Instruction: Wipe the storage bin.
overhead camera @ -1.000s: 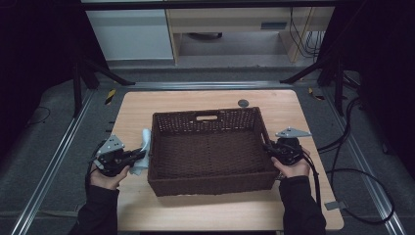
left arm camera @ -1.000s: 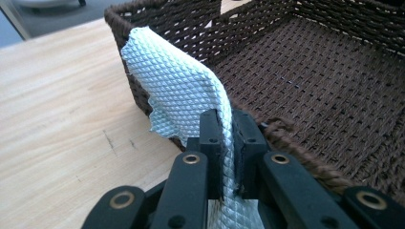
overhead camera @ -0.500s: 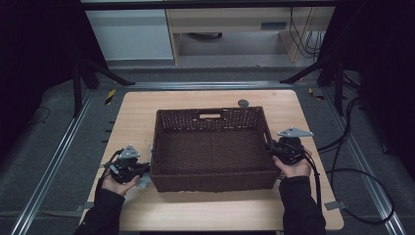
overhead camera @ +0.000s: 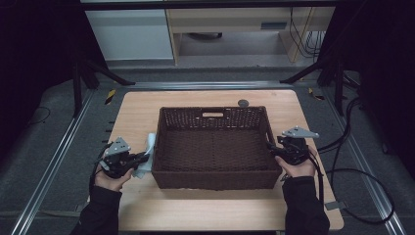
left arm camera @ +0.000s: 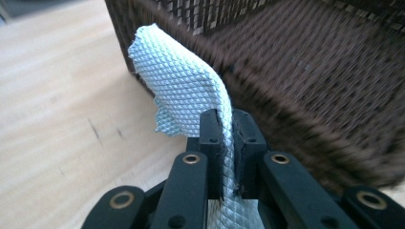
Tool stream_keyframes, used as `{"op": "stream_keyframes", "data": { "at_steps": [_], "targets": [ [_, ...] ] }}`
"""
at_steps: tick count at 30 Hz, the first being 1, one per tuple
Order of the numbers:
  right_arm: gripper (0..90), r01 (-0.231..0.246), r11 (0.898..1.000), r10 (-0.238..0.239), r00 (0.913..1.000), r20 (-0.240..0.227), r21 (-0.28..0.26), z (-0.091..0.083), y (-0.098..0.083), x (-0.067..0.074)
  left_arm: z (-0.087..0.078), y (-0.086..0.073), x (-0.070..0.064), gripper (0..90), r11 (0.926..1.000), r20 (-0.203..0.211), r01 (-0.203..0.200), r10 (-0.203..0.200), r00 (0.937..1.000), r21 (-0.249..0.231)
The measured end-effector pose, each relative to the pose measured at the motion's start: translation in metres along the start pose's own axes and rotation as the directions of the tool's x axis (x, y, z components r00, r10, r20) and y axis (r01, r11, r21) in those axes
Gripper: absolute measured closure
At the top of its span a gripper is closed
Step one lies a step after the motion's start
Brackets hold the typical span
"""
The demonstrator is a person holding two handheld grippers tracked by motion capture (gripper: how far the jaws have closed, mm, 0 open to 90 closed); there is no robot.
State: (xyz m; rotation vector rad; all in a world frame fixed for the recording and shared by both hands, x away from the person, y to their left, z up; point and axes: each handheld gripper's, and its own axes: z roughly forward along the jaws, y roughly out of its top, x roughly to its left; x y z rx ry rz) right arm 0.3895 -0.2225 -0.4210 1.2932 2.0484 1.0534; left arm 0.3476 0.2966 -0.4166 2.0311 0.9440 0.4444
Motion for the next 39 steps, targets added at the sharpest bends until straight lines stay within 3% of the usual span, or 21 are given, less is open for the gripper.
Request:
{"op": "stream_keyframes", "data": {
  "at_steps": [4,10,12,14,16,21,26,29,32,35,39],
  "targets": [
    [51.2,0.003,1.0,-0.003,1.0,-0.005,-0.008,-0.005,0.001,0.0,-0.004,0.003,-0.008,83.3,0.9994,0.0,-0.033,0.033,0.9994,-0.01],
    [58.6,0.028,0.998,-0.028,0.9995,-0.015,0.048,0.0,-0.002,0.004,-0.002,-0.004,-0.012,83.3,0.9992,0.013,-0.037,0.037,0.9992,0.015],
    [68.7,0.016,0.998,-0.014,0.9995,-0.027,0.068,0.002,-0.003,0.005,0.003,-0.013,-0.011,83.3,0.9981,0.02,-0.025,0.024,0.9995,0.055],
    [69.7,0.009,0.998,-0.007,0.9996,-0.027,0.066,0.002,-0.003,0.005,0.006,-0.016,-0.011,83.3,0.9973,0.026,-0.02,0.018,0.9995,0.071],
    [72.1,0.002,0.998,-0.002,0.9999,-0.011,0.068,0.002,-0.003,0.007,0.015,-0.024,-0.01,83.3,0.9927,0.035,-0.009,0.005,0.9994,0.12],
    [73.5,-0.012,0.998,0.012,0.9999,0.0,0.062,0.002,-0.003,0.008,0.025,-0.031,-0.009,83.3,0.9863,0.059,0.006,-0.016,0.9981,0.165],
    [73.5,-0.027,0.998,0.027,0.9996,0.009,0.052,0.004,-0.003,0.008,0.014,-0.024,-0.008,83.3,0.9945,0.045,0.008,-0.013,0.9989,0.105],
    [72.5,-0.03,0.998,0.03,0.9995,0.007,0.049,0.004,-0.002,0.008,0.0,-0.013,-0.012,83.3,0.9991,0.025,-0.016,0.015,0.9996,0.039],
    [70.0,-0.036,0.999,0.036,0.9993,-0.004,0.039,0.004,-0.003,0.006,-0.014,-0.004,-0.018,83.3,0.999,0.015,-0.043,0.043,0.9989,-0.011],
    [66.7,-0.017,0.999,0.016,0.9998,0.006,0.028,0.002,-0.002,0.007,-0.021,-0.002,-0.022,83.3,0.998,0.014,-0.056,0.057,0.9983,-0.03],
    [64.6,-0.01,1.0,0.01,0.9999,0.004,-0.001,-0.003,-0.001,0.006,-0.017,-0.008,-0.024,83.3,0.9984,0.027,-0.056,0.056,0.9981,0.002]
  ]
}}
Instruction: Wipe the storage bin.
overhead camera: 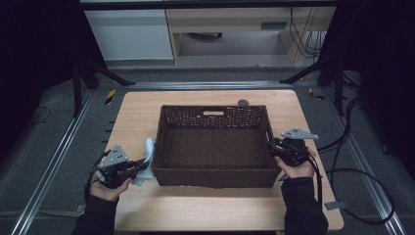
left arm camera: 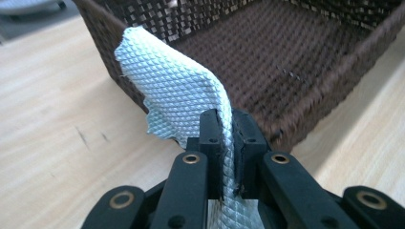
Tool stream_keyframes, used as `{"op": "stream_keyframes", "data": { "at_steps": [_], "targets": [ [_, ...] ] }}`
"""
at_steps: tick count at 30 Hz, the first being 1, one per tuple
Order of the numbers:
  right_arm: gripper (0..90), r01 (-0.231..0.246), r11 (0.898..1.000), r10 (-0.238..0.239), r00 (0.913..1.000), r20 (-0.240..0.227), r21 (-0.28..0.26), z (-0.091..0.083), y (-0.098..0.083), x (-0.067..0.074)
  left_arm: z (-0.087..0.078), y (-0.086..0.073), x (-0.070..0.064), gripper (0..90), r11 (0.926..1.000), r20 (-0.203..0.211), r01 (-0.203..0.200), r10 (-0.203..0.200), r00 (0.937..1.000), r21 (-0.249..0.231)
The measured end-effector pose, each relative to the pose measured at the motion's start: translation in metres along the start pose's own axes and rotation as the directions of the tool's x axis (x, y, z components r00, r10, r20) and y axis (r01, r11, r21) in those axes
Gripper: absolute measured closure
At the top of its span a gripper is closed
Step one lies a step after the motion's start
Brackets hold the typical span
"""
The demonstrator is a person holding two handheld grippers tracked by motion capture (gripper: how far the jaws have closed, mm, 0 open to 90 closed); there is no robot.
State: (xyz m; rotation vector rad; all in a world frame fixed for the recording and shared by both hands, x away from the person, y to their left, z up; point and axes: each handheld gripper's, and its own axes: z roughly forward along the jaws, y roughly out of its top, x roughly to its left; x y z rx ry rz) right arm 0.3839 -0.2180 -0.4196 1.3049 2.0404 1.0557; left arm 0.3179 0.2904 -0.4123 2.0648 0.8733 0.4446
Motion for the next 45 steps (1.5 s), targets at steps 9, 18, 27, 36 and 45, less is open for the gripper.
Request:
{"op": "stream_keyframes", "data": {
  "at_steps": [9,18,27,36,45],
  "targets": [
    [67.9,0.007,0.999,-0.007,1.0,-0.001,0.037,0.004,-0.003,0.001,0.013,-0.022,0.0,83.3,0.9953,0.029,0.024,-0.027,0.9992,0.094],
    [73.2,-0.001,0.999,0.001,0.9999,0.011,0.051,0.005,-0.002,0.004,0.019,-0.031,-0.003,83.3,0.9908,0.032,0.028,-0.033,0.9989,0.132],
    [73.7,-0.045,0.998,0.043,0.9978,0.05,0.041,0.01,0.001,0.007,-0.012,-0.011,-0.004,83.2,0.9996,-0.009,0.008,-0.008,0.9999,-0.027],
    [54.4,-0.038,0.999,0.04,0.9983,0.043,-0.036,0.002,0.002,0.003,0.01,-0.025,-0.002,83.2,0.997,0.012,0.012,-0.013,0.9998,0.076],
    [48.1,-0.003,0.999,0.005,0.9989,0.047,-0.039,0.0,-0.002,0.001,0.022,-0.032,-0.006,83.2,0.9901,0.026,0.015,-0.019,0.9995,0.14]
  ]
}}
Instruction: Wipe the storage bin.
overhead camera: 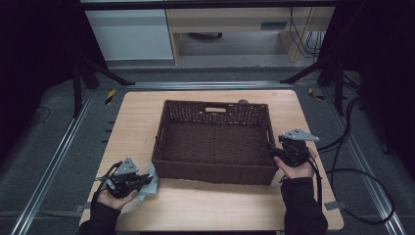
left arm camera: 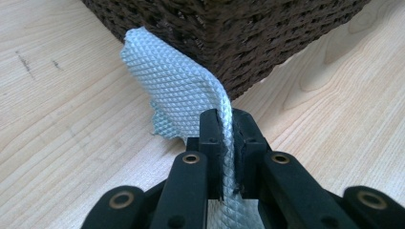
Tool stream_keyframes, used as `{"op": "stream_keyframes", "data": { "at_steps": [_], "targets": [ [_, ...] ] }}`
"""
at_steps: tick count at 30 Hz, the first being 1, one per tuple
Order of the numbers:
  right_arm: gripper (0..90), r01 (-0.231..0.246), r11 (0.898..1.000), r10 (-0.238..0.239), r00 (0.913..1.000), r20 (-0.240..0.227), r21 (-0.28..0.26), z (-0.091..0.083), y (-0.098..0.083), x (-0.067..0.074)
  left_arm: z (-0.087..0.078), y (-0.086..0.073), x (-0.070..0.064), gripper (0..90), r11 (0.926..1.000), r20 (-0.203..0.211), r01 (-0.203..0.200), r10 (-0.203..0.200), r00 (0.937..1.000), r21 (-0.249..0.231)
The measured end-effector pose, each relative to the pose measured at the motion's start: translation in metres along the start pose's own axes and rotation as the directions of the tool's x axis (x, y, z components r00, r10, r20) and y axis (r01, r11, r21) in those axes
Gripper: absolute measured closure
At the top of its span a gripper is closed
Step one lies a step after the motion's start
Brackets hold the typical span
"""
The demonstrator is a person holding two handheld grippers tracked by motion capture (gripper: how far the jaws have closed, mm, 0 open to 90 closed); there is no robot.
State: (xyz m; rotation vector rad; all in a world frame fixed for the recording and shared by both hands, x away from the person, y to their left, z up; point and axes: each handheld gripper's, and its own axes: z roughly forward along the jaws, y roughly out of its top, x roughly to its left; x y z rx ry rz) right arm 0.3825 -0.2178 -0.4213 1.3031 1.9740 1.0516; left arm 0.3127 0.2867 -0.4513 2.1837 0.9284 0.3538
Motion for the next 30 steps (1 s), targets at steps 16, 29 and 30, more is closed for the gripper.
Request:
{"op": "stream_keyframes", "data": {
  "at_steps": [16,29,30],
  "targets": [
    [40.2,-0.009,0.999,0.009,0.9998,0.02,-0.032,-0.004,-0.003,-0.006,-0.014,0.008,-0.009,83.2,0.9971,-0.019,-0.024,0.023,0.9996,-0.072],
    [40.8,-0.014,1.0,0.014,0.9999,0.005,-0.027,-0.004,-0.005,-0.005,0.018,-0.006,0.009,83.1,0.9965,-0.025,0.01,-0.008,0.9996,0.083],
    [40.8,-0.014,1.0,0.014,0.9999,0.005,-0.027,-0.004,-0.005,-0.005,0.018,-0.006,0.009,83.1,0.9965,-0.025,0.01,-0.008,0.9996,0.083]
  ]
}}
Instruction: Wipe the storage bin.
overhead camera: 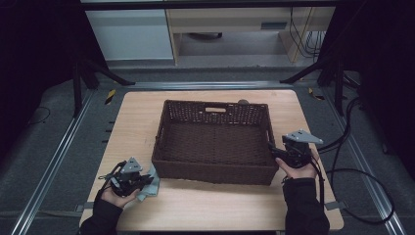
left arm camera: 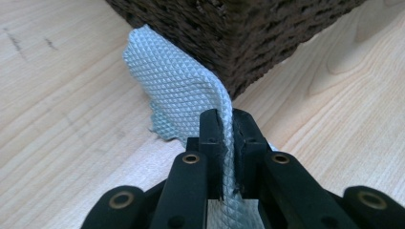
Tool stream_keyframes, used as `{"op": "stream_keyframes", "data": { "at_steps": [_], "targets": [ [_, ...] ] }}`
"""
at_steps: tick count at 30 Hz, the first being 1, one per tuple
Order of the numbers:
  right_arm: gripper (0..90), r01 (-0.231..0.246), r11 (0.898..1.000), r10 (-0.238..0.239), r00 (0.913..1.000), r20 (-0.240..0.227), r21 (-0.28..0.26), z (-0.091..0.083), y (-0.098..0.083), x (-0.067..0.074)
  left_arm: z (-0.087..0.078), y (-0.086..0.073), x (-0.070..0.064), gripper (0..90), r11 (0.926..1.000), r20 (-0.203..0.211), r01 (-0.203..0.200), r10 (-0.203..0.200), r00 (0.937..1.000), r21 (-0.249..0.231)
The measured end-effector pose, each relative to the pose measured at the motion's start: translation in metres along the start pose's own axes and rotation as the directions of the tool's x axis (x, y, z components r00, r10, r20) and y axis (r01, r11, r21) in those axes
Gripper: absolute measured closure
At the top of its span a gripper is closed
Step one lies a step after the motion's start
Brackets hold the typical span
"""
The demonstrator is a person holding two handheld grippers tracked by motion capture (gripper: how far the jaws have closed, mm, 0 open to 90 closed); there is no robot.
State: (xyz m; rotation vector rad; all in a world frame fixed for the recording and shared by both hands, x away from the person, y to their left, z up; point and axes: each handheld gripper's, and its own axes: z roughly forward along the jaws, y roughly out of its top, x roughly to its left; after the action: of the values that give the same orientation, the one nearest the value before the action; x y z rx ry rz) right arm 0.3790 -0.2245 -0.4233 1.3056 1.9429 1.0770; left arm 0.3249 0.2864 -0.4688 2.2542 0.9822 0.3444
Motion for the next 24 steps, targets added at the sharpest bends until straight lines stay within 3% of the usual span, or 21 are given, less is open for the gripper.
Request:
{"op": "stream_keyframes", "data": {
  "at_steps": [3,4,6,10,11,14,17,19,20,21,24],
  "targets": [
    [40.7,0.007,1.0,-0.007,1.0,0.003,0.0,-0.001,0.0,0.001,-0.014,0.001,0.004,83.1,0.9982,-0.032,0.016,-0.018,0.9993,-0.057],
    [40.5,0.006,1.0,-0.006,1.0,0.001,-0.009,-0.003,0.002,0.001,-0.025,0.001,0.009,83.0,0.9949,-0.058,0.033,-0.039,0.9975,-0.096],
    [40.3,0.001,1.0,-0.001,1.0,-0.005,-0.019,-0.006,0.003,0.0,-0.033,-0.002,0.014,83.0,0.993,-0.107,0.04,-0.052,0.9929,-0.111],
    [39.8,-0.012,0.999,0.012,0.9999,-0.012,-0.042,-0.013,0.005,-0.003,-0.042,-0.011,0.031,83.0,0.9897,-0.189,0.094,-0.113,0.9755,-0.108],
    [39.7,-0.014,0.999,0.013,0.9999,-0.011,-0.045,-0.014,0.005,-0.003,-0.044,-0.016,0.039,83.0,0.9872,-0.209,0.122,-0.141,0.9677,-0.103],
    [39.3,-0.027,0.998,0.027,0.9996,-0.005,-0.055,-0.017,0.005,-0.007,-0.045,-0.024,0.05,82.8,0.9828,-0.238,0.16,-0.178,0.9549,-0.091],
    [39.0,-0.03,0.998,0.03,0.9995,0.0,-0.058,-0.017,0.005,-0.009,-0.045,-0.033,0.062,82.6,0.9737,-0.243,0.21,-0.226,0.9433,-0.088],
    [38.8,-0.035,0.998,0.035,0.9994,-0.002,-0.056,-0.017,0.005,-0.009,-0.045,-0.035,0.064,82.4,0.9732,-0.246,0.216,-0.229,0.9417,-0.079],
    [38.8,-0.036,0.998,0.036,0.9993,-0.003,-0.055,-0.017,0.004,-0.01,-0.041,-0.038,0.068,82.4,0.9714,-0.259,0.232,-0.237,0.9363,-0.052],
    [38.7,-0.034,0.998,0.034,0.9994,-0.003,-0.055,-0.017,0.004,-0.01,-0.039,-0.039,0.069,82.3,0.9707,-0.262,0.237,-0.239,0.935,-0.04],
    [38.8,-0.039,0.998,0.039,0.9992,-0.003,-0.056,-0.018,0.005,-0.01,-0.033,-0.041,0.071,80.8,0.9692,-0.262,0.246,-0.24,0.9347,-0.011]
  ]
}}
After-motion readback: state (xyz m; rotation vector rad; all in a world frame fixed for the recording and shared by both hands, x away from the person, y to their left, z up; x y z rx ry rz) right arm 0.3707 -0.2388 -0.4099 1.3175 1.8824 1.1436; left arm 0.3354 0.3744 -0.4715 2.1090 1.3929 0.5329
